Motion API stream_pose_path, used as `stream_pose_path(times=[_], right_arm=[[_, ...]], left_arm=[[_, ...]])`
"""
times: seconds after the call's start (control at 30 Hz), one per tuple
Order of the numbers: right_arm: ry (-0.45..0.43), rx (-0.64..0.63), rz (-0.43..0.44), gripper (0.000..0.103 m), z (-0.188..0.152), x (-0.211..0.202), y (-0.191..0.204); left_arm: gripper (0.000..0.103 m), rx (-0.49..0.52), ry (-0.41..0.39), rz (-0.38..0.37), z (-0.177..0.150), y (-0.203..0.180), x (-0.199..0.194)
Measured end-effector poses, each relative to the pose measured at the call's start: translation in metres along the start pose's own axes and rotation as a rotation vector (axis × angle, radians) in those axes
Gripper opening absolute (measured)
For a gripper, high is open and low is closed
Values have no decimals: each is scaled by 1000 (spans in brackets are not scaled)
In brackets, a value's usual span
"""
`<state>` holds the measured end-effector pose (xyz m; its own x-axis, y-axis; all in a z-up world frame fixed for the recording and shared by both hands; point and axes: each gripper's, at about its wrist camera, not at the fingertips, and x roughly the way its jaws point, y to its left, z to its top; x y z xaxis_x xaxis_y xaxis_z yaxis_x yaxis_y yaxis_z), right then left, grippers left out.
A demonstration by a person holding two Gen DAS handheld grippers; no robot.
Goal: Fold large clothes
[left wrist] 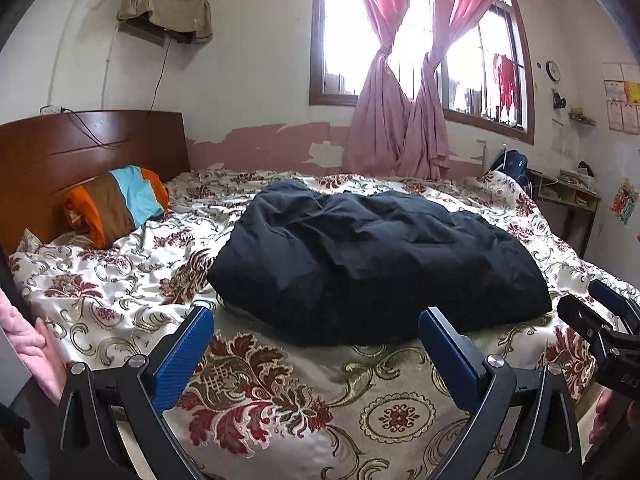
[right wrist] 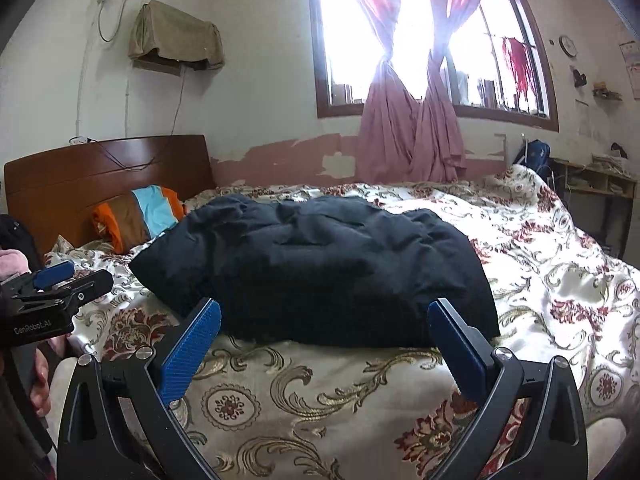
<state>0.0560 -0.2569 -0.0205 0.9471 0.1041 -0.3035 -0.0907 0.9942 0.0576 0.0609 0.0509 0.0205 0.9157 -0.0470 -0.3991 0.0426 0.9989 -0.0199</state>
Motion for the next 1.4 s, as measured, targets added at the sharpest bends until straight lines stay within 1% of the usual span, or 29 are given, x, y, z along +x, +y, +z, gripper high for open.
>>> stream_pose_path(times=[0.13,0.33,1.4], right_arm=[[20,16,-9,101,-3,2,-5],[36,8,-9,101,-5,6,-3],[46,12,-9,101,-4,8,1]], left_arm=[[103,-2,19,3,-4,1,4],[103,5,35,8,-7,-1,7],[103,9,37,13,-6,0,9]])
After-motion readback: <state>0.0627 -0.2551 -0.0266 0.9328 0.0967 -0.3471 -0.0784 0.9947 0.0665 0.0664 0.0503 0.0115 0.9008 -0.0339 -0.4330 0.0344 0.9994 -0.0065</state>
